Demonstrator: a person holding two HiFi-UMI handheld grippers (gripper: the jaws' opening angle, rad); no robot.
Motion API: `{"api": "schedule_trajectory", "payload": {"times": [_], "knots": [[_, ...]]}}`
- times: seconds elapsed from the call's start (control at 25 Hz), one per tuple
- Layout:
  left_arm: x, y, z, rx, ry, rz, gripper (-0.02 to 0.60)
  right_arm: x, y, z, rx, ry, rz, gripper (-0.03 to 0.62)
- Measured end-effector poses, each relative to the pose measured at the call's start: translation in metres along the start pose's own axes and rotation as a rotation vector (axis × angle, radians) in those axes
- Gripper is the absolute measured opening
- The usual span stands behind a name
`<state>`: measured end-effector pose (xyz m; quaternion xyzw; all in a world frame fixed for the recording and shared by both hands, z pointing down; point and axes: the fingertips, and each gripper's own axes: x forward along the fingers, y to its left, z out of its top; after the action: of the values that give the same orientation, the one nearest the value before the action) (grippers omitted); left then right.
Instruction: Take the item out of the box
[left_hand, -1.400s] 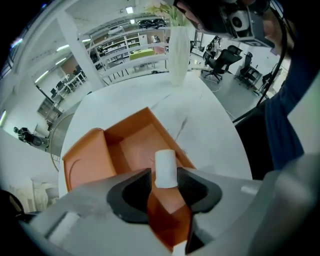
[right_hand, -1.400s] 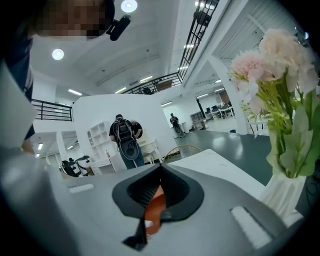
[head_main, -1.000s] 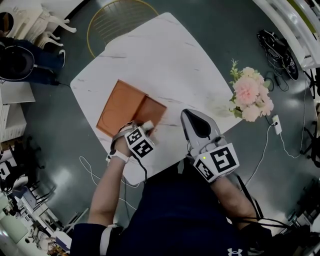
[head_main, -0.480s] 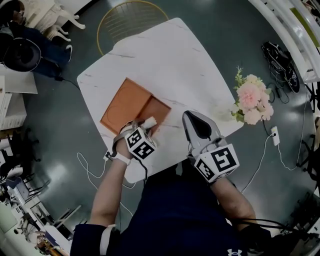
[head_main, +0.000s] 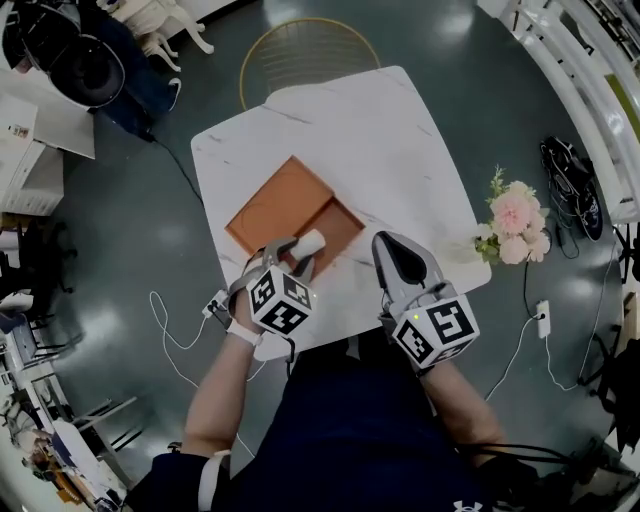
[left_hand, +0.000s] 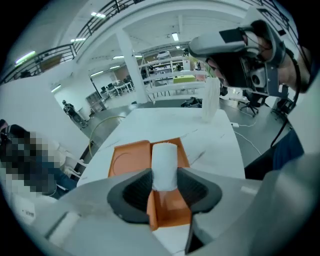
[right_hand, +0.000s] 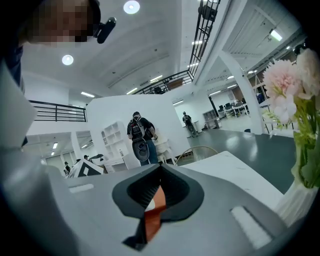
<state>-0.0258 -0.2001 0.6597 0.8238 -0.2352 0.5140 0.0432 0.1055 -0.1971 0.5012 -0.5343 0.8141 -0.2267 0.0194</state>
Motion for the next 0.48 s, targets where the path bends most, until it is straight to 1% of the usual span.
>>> {"api": "schedule_trajectory", "payload": {"times": [0.12,0.2,0.28,0.4,0.48], "knots": [[-0.021,0.008,0.002,-0.072,-0.056,0.047,0.169,-0.003,0.009,0.005,-0.017,-0.003,0.02,0.003],[-0.033,0.019,0.001,-0.148,-0.092,0.091,0.169,-0.002,0.014,0.008,-0.027,-0.001,0.03,0.003],[-0.041,0.034,-0.004,-0.241,-0.123,0.131,0.169,0.0,0.018,0.01,-0.037,0.005,0.036,0.003],[-0.047,0.055,-0.018,-0.38,-0.151,0.147,0.169,0.004,0.026,0.013,-0.05,0.013,0.046,0.003],[-0.046,0.067,-0.029,-0.43,-0.15,0.153,0.169,0.006,0.031,0.016,-0.055,0.012,0.06,0.003]]}}
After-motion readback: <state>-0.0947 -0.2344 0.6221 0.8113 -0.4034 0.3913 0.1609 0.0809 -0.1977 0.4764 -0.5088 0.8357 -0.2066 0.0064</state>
